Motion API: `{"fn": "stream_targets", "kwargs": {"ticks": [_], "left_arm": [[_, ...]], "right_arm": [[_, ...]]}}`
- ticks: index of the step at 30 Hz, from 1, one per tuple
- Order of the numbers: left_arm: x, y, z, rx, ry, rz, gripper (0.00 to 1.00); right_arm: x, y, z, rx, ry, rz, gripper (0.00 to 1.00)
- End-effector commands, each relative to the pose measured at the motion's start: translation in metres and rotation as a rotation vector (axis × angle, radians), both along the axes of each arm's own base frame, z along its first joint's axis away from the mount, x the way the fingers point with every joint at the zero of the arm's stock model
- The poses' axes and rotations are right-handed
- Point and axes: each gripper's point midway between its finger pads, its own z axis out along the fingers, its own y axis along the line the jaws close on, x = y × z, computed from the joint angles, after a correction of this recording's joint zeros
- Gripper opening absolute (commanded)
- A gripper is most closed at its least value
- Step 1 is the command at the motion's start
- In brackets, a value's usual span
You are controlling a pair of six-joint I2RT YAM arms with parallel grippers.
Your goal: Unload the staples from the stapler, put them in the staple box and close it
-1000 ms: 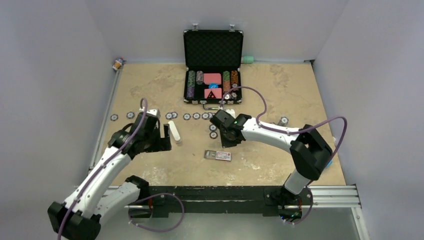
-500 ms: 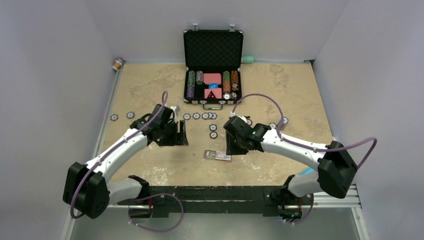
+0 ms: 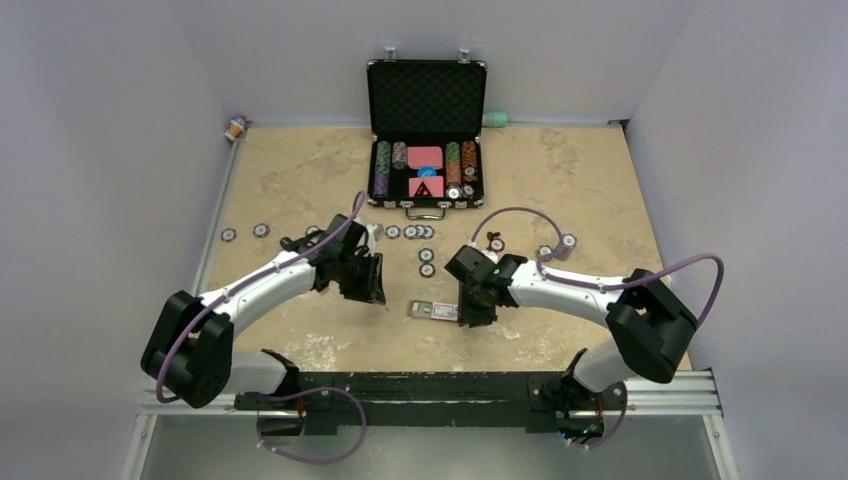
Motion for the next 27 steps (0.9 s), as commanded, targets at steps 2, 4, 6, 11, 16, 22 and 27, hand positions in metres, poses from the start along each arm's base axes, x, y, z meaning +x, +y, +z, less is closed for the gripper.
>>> {"fn": "stream_targets", "kwargs": {"ticks": [2,4,6,11,16,22,27], "left_arm": [[0.006,-0.013,-0.001,-0.006,-0.008,-0.039,0.35],[0.005,-0.014,-0.006,0.007,0.013,-0.046,0.31],[0.003,-0.015,-0.009,0.013,0.028,-0.05,0.29],[0.002,-0.018,-0.015,0.019,0.043,-0.061,0.28],[0.003,-0.027,-0.02,0.015,0.049,-0.078,0.18],[0.0,-0.033,-0.023,0.015,0.059,-0.103,0.11],[-0.002,-0.037,-0.025,0.011,0.069,-0.118,0.05]], "right_arm": [[0.008,-0.004,0.002,-0.028,-0.029,-0.07,0.28],[0.01,-0.008,0.001,-0.042,-0.038,-0.091,0.28],[0.012,-0.01,0.001,-0.054,-0.045,-0.108,0.28],[0.018,-0.02,-0.007,-0.126,-0.045,-0.166,0.24],[0.025,-0.017,-0.013,-0.135,-0.056,-0.186,0.19],[0.034,-0.021,-0.016,-0.144,-0.082,-0.202,0.17],[0.042,-0.012,-0.015,-0.093,-0.127,-0.174,0.15]]}}
